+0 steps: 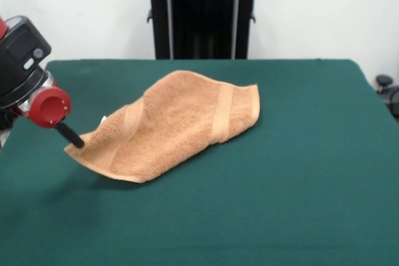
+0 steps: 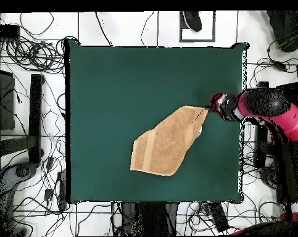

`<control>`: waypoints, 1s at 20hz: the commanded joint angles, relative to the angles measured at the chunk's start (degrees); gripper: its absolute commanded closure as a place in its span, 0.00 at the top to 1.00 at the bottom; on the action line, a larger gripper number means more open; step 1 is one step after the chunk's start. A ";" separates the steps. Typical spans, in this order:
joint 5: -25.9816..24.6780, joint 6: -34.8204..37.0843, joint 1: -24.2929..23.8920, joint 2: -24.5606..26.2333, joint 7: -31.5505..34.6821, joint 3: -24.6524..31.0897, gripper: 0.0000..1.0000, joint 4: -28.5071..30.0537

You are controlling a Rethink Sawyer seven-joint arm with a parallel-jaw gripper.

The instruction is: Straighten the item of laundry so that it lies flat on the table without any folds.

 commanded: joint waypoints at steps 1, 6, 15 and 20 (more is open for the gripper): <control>2.89 -9.31 -4.42 -8.99 -2.98 3.42 0.00 22.19; 6.88 -16.07 -10.30 -18.14 4.85 2.62 0.00 41.89; 17.41 -25.55 -16.87 -26.64 10.14 3.27 0.00 62.50; 21.86 -22.66 -17.29 -34.60 9.24 0.61 0.00 67.68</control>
